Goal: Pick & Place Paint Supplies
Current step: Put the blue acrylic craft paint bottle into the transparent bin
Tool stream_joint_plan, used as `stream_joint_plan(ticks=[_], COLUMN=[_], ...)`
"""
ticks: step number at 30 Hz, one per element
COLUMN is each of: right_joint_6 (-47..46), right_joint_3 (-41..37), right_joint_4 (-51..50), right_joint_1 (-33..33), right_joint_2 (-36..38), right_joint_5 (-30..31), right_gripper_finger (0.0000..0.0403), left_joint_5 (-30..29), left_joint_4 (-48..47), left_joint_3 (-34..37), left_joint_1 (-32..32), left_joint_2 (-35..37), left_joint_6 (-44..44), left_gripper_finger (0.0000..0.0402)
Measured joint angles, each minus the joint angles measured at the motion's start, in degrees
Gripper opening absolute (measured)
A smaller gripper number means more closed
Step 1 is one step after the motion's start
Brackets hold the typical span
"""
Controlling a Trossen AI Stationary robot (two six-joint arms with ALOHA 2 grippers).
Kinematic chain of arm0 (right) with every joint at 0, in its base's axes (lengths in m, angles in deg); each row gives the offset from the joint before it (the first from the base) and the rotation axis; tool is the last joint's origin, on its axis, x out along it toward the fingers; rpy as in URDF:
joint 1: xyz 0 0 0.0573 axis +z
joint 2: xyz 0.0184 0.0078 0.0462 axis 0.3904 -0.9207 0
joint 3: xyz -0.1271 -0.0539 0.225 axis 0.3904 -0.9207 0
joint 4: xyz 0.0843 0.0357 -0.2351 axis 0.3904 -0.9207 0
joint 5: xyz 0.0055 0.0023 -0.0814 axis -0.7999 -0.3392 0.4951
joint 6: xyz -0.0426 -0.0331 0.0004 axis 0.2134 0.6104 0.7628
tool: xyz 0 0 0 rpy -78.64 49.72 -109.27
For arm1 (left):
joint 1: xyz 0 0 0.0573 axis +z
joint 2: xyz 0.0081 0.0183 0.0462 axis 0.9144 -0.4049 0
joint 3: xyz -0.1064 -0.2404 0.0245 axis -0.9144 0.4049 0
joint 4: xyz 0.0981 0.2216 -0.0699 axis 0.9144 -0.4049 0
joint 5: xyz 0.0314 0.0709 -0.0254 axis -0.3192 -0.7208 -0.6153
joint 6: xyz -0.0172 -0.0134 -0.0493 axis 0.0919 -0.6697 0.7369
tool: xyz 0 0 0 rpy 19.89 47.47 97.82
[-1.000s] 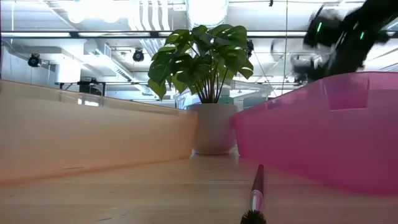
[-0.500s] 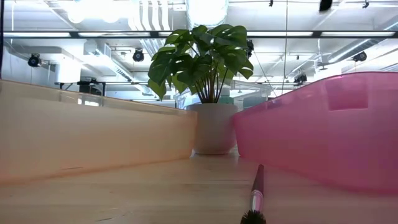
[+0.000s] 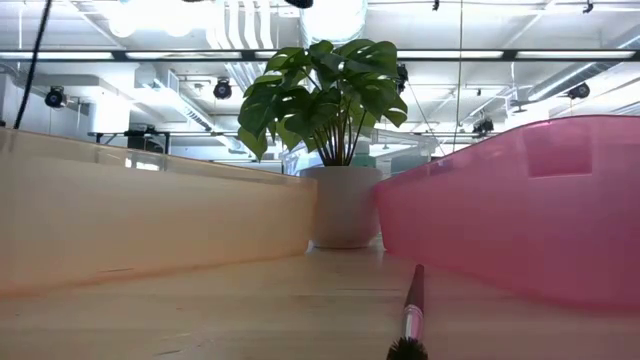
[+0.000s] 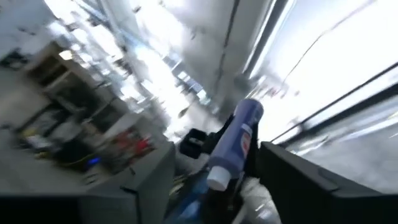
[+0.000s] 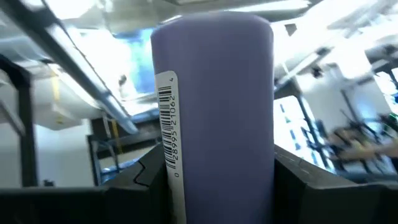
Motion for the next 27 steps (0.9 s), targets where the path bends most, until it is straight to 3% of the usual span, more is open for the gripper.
stream_joint_plan(ticks=[5,13,27], right_joint_6=[-0.3,-2.4,-5.2], right_joint_3=[4.3,9.5,11.2], right_joint_4=[5.3,9.6,17.2], right_joint_1=[0.0,0.0,0.0], right_joint_2=[-6.5,-12.8,-17.8], right_joint_5=[-3.7,-8.3,-9.2], right_gripper_finger=[0.0171,0.0171,0.0171], left_joint_5=[2.7,9.7,16.3], left_joint_4=[4.9,2.1,1.5], left_joint_3=[-6.6,-20.7,-26.4], left_joint_1=[0.2,2.3,3.8], left_joint_2=[-7.2,-15.5,-19.1], left_joint_6=[2.5,6.0,12.3], left_gripper_finger=[0.0291,0.0299,0.0298])
